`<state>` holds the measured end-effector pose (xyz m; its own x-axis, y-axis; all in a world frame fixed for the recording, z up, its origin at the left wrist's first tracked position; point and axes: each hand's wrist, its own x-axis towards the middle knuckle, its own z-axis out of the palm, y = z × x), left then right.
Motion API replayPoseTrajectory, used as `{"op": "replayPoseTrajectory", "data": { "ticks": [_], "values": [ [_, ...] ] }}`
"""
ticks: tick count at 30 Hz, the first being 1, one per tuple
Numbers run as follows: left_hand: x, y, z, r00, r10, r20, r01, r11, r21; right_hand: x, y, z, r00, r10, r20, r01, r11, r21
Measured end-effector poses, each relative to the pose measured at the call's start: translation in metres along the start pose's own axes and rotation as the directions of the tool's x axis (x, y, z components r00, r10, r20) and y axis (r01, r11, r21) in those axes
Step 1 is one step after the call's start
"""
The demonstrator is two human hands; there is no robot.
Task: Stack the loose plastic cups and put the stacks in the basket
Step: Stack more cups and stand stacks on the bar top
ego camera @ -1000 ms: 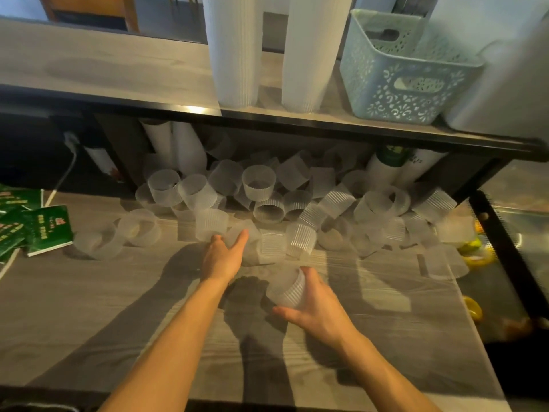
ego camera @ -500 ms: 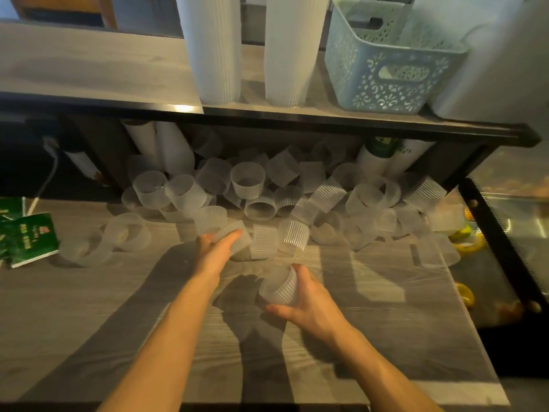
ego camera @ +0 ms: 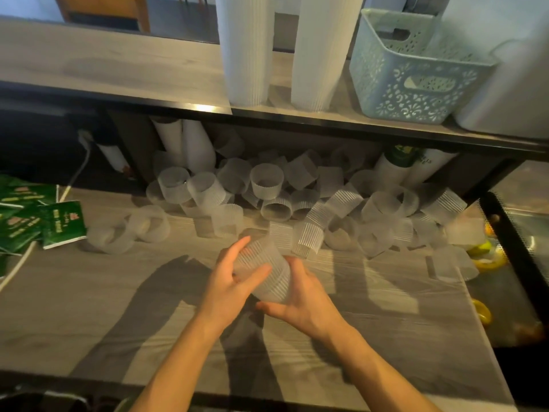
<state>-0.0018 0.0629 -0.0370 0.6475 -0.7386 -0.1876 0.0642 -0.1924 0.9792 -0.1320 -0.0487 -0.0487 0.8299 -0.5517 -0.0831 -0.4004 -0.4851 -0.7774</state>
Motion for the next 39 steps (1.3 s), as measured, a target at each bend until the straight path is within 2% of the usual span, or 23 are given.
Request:
{"op": "replayPoseTrajectory", "data": {
  "ticks": [4, 7, 9, 11, 13, 17, 20, 24, 28, 30, 35, 39],
  "values": [
    [-0.005, -0.002, 0.0, 0.999, 0.032, -0.007, -0.032, 0.998, 0.048, -0.003, -0.005, -0.001, 1.0, 0.0, -0.007, 0.0, 0.999, 0.037],
    [-0.012, -0.003, 0.007, 0.988, 0.038, 0.148, -0.069, 0.975, 0.21, -0.004, -0.006, -0.002, 0.999, -0.002, -0.034, 0.004, 0.997, 0.074],
    [-0.017, -0.007, 0.013, 0.968, 0.004, 0.25, -0.058, 0.976, 0.21, -0.006, -0.003, -0.004, 1.0, -0.007, -0.029, 0.009, 0.997, 0.073],
    [-0.018, -0.011, 0.014, 0.956, -0.046, 0.289, -0.014, 0.979, 0.202, -0.009, 0.004, -0.005, 1.0, 0.011, -0.014, -0.01, 0.998, 0.068],
    [-0.012, -0.011, 0.016, 0.971, -0.062, 0.231, 0.012, 0.977, 0.212, -0.014, 0.01, -0.007, 0.999, 0.048, -0.012, -0.047, 0.997, 0.06],
    [0.028, -0.012, 0.02, 1.0, -0.013, 0.005, 0.011, 0.944, 0.33, -0.014, 0.017, -0.016, 0.992, 0.113, -0.049, -0.109, 0.992, 0.068],
    [0.068, -0.016, 0.023, 0.998, 0.058, -0.02, -0.041, 0.868, 0.495, -0.014, 0.023, -0.026, 0.985, 0.15, -0.089, -0.147, 0.989, 0.034],
    [0.106, -0.02, 0.028, 0.977, 0.107, 0.187, -0.212, 0.631, 0.746, -0.021, 0.033, -0.039, 0.967, 0.227, -0.114, -0.225, 0.974, 0.035],
    [0.12, -0.03, 0.036, 0.955, 0.037, 0.294, -0.265, 0.545, 0.796, -0.027, 0.043, -0.046, 0.956, 0.266, -0.125, -0.262, 0.964, 0.046],
    [0.119, -0.037, 0.036, 0.959, 0.026, 0.281, -0.246, 0.567, 0.786, -0.028, 0.046, -0.047, 0.953, 0.276, -0.129, -0.271, 0.961, 0.054],
    [0.1, -0.034, 0.026, 0.989, 0.05, 0.138, -0.13, 0.725, 0.676, -0.024, 0.048, -0.044, 0.95, 0.294, -0.108, -0.289, 0.956, 0.056],
    [0.079, -0.026, 0.01, 0.996, -0.02, 0.088, -0.02, 0.902, 0.432, -0.02, 0.046, -0.041, 0.956, 0.286, -0.069, -0.284, 0.958, 0.04]
  ]
}}
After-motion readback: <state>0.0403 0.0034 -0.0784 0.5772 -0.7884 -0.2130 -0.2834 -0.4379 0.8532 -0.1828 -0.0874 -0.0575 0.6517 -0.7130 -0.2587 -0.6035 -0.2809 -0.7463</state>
